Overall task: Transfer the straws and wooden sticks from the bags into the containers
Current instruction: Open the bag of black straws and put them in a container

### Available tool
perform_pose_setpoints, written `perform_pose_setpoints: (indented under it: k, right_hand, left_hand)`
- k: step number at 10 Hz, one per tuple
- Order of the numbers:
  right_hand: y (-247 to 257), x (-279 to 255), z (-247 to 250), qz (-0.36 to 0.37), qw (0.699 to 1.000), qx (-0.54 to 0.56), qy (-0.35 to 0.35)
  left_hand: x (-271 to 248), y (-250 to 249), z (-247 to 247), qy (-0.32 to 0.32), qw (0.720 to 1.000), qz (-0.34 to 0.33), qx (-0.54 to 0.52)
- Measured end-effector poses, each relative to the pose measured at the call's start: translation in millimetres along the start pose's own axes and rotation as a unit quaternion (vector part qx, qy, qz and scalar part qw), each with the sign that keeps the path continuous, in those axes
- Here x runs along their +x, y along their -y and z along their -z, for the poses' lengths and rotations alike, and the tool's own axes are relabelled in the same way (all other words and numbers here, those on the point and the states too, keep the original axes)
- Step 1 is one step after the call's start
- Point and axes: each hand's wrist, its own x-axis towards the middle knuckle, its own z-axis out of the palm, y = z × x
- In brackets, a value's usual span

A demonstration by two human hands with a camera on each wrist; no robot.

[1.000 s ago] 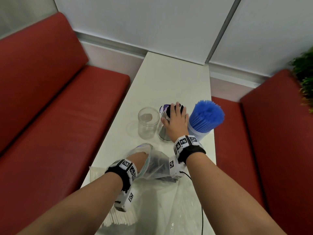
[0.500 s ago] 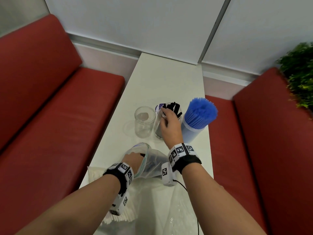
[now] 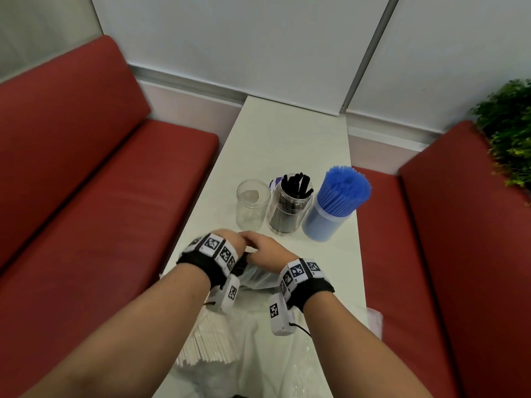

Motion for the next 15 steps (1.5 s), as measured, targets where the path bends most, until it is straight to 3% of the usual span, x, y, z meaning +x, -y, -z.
perform_pose_setpoints:
  k: [1,2,4,5,6,7,8,9,10,11,12,14,15]
  right_hand:
    - [8.4,2.8,-2.9,0.007,0.997,-0.082,-0.003]
    - [17.9,3.3,-2.4,0.034,0.995,-0.034,-0.083]
    - [42.1,-2.8,6.3,0.110,0.955,0.213,-0.176]
    - [49.9,-6.6,13.4,0.114,0.942,0.247,-0.197]
    - [57.1,-11.7,23.8,0.114,0.928,0.295,-0.195]
    - [57.9,-24.1,41.8,0.109,0.907,0.341,-0.222]
    - [66.1,-45.3,71.2,0.144,0.872,0.390,-0.256]
    - [80.1,-60.4,98.1,0.184,0.839,0.432,-0.275]
    - [84.0,-67.2,110.0,0.198,0.828,0.444,-0.281]
    - [80.1,-69.2,106.6,0.195,0.838,0.421,-0.287]
    - [77.3,-70.9,101.9,0.192,0.847,0.391,-0.304]
    - [72.1,-72.6,105.6,0.175,0.870,0.343,-0.308]
    - [65.2,-73.3,114.8,0.135,0.907,0.274,-0.289]
  left_hand:
    - [-11.3,13.5,40.5,-0.033,0.999,0.018,-0.019]
    - [-50.7,12.4,91.9,-0.072,0.991,0.049,-0.099]
    - [-77.4,14.6,141.8,-0.163,0.977,-0.086,-0.112]
    - [-74.2,12.3,147.9,-0.268,0.907,-0.155,-0.287]
    - [-75.1,3.0,142.0,-0.295,0.813,-0.227,-0.446]
    - [-71.9,4.5,140.1,-0.305,0.594,-0.286,-0.687]
    - [-49.3,9.8,124.1,-0.274,0.468,-0.199,-0.816]
    - [-24.6,-0.8,89.8,-0.075,0.527,-0.101,-0.841]
    - [-15.2,-17.2,64.8,0.125,0.455,-0.121,-0.874]
    - [-12.0,-32.2,59.5,0.211,0.359,-0.129,-0.900]
    - [-10.7,-37.7,61.2,0.248,0.297,-0.117,-0.915]
    - [-2.9,-37.5,54.8,0.262,0.319,-0.081,-0.907]
    - [6.6,-39.5,47.9,0.229,0.337,-0.085,-0.909]
